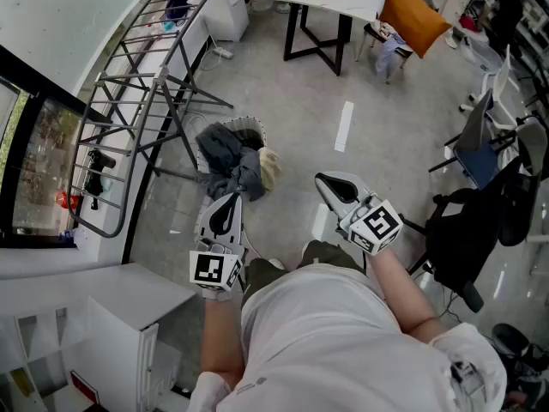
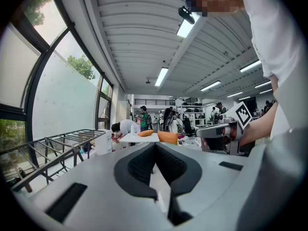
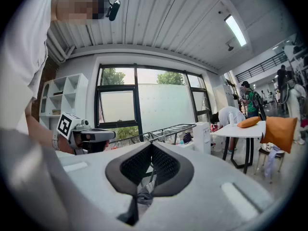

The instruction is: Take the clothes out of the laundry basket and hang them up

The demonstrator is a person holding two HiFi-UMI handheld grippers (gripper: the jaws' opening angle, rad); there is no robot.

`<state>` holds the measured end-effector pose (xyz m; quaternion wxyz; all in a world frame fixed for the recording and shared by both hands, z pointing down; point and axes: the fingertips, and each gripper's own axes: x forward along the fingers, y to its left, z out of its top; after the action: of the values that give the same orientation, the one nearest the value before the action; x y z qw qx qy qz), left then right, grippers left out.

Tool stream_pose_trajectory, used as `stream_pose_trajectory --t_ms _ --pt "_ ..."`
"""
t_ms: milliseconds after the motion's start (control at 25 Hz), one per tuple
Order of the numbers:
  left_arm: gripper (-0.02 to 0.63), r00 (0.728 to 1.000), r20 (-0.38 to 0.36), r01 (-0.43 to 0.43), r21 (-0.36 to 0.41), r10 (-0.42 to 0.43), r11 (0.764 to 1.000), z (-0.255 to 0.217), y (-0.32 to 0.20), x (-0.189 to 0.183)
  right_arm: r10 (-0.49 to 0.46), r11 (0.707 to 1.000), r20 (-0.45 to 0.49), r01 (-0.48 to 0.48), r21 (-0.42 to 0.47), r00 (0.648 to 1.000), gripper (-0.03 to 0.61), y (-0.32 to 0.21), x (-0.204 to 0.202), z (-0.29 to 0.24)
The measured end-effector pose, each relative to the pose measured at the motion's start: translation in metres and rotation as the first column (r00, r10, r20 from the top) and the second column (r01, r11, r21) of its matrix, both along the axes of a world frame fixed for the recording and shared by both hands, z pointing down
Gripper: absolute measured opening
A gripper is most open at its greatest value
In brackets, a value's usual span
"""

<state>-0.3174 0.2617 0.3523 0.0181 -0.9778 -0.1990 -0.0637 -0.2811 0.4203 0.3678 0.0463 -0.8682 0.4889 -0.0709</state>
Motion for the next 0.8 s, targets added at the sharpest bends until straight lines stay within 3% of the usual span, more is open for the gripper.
stream_pose_trajectory --t_ms 320,600,800 --pt "0.002 0.998 0.029 0.059 0.026 -0.059 0.998 0.006 0.033 0.032 -0.065 0.997 0.006 0.064 0.040 0.998 0.006 0.025 0.033 0.000" --pt "0.002 0.986 0.098 0.132 0.004 -0.132 0.991 0.036 0.004 0.046 -0.136 0.990 0.072 0.134 0.035 0.988 0.006 -0.001 0.064 0.025" --pt "0.002 0.971 0.136 0.194 0.037 -0.197 0.980 0.057 -0.040 0.086 -0.173 0.985 0.106 0.173 0.005 0.979 0.006 -0.045 0.116 0.034"
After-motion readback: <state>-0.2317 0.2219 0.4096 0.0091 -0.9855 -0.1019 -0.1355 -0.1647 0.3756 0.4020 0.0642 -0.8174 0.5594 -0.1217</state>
